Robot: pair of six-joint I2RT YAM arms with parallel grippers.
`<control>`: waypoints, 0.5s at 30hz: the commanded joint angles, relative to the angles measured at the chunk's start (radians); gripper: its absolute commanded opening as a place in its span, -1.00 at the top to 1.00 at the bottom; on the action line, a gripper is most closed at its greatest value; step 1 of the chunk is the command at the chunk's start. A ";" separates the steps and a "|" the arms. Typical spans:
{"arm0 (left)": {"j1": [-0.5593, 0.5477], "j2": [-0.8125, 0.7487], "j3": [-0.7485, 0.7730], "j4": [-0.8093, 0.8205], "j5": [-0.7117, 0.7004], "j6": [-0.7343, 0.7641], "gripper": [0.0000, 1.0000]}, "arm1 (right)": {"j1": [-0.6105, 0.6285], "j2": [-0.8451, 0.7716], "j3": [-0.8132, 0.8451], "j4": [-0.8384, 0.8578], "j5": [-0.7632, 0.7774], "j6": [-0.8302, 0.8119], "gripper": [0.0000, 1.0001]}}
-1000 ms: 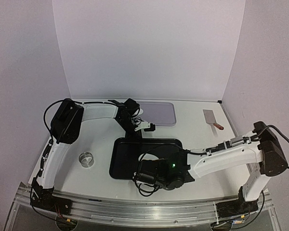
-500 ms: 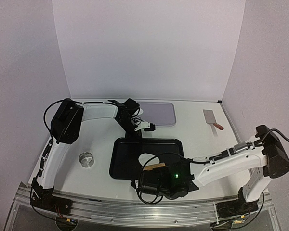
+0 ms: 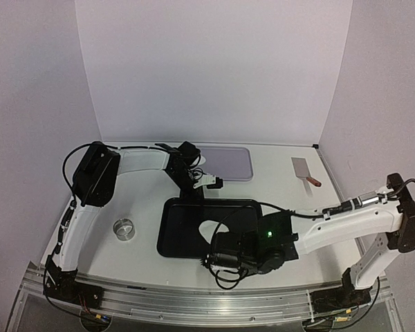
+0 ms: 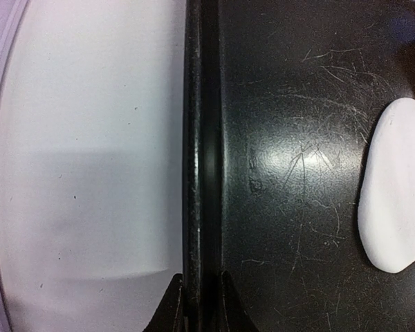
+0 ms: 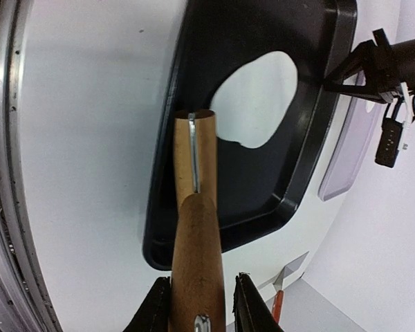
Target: Roll out the dumpling wrappers from the dough
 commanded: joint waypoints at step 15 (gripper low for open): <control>0.002 0.030 -0.025 0.025 -0.125 0.021 1.00 | -0.217 0.172 0.162 0.303 -0.226 -0.391 1.00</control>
